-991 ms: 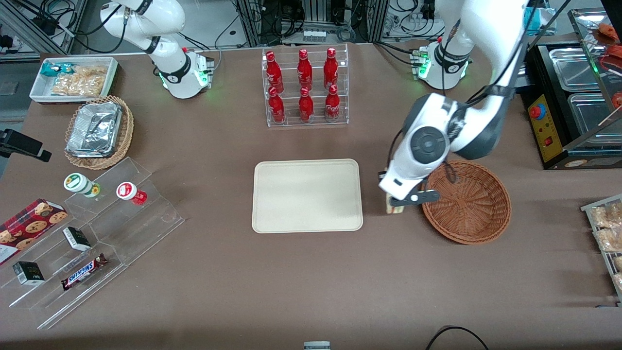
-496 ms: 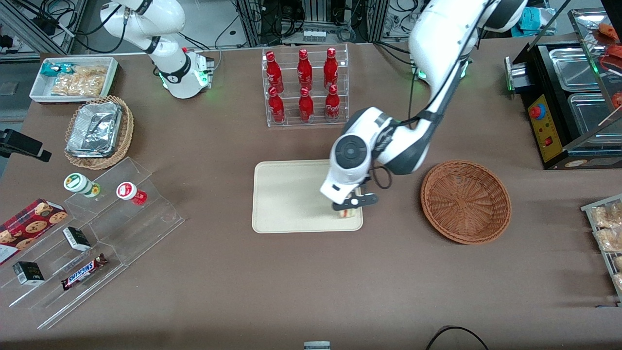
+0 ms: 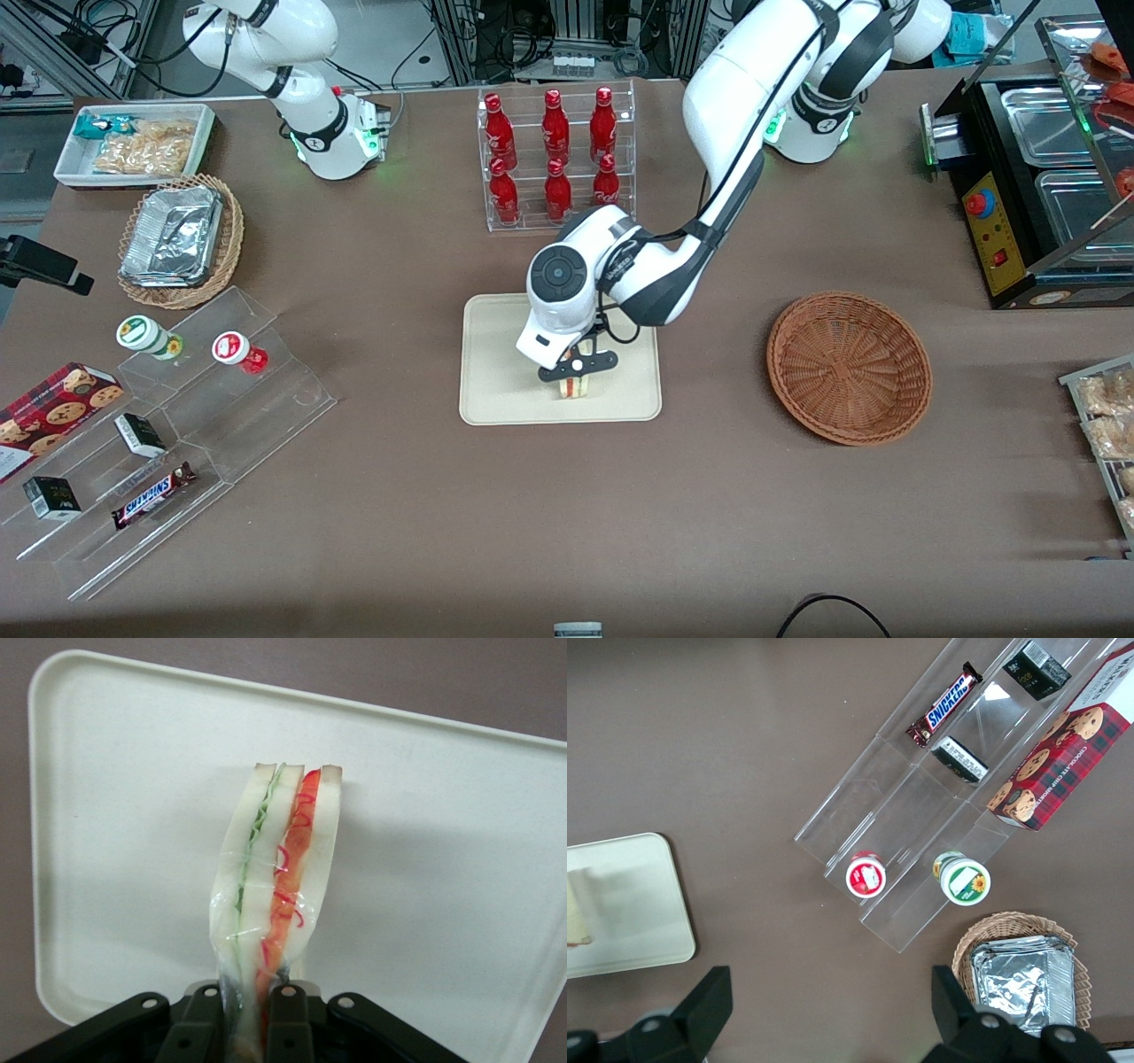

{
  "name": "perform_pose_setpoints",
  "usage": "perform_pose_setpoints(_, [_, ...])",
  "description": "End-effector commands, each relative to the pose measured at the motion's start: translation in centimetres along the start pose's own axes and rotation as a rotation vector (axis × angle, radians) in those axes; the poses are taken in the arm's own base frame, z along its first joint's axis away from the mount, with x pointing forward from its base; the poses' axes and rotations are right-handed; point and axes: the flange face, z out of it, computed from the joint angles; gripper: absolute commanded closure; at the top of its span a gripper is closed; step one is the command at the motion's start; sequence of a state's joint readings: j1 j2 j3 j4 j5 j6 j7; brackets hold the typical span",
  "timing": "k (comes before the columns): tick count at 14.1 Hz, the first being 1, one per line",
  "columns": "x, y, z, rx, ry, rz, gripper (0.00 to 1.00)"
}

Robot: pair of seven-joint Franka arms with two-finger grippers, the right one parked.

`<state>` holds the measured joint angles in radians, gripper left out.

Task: Place sandwich from basket to tray
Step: 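Lower the sandwich onto the beige tray and open the left gripper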

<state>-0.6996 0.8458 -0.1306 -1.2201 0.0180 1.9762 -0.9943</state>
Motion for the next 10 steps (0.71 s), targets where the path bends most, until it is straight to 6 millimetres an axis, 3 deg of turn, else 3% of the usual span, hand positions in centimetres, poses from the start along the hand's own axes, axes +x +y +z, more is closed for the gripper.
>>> perform_pose_setpoints(1, [-0.7, 1.6, 0.6, -0.002, 0.003, 0.000, 1.00])
perform_pose_setpoints(4, [-1.3, 2.2, 1.9, -0.015, 0.010, -0.006, 0.95])
perform_pose_setpoints(5, [-1.3, 2.3, 1.9, -0.018, 0.011, -0.008, 0.72])
perform_pose_setpoints(6, [-1.3, 2.2, 1.9, -0.018, 0.010, -0.010, 0.01])
perform_pose_setpoints(10, [-1.0, 2.1, 0.5, -0.025, 0.029, 0.013, 0.00])
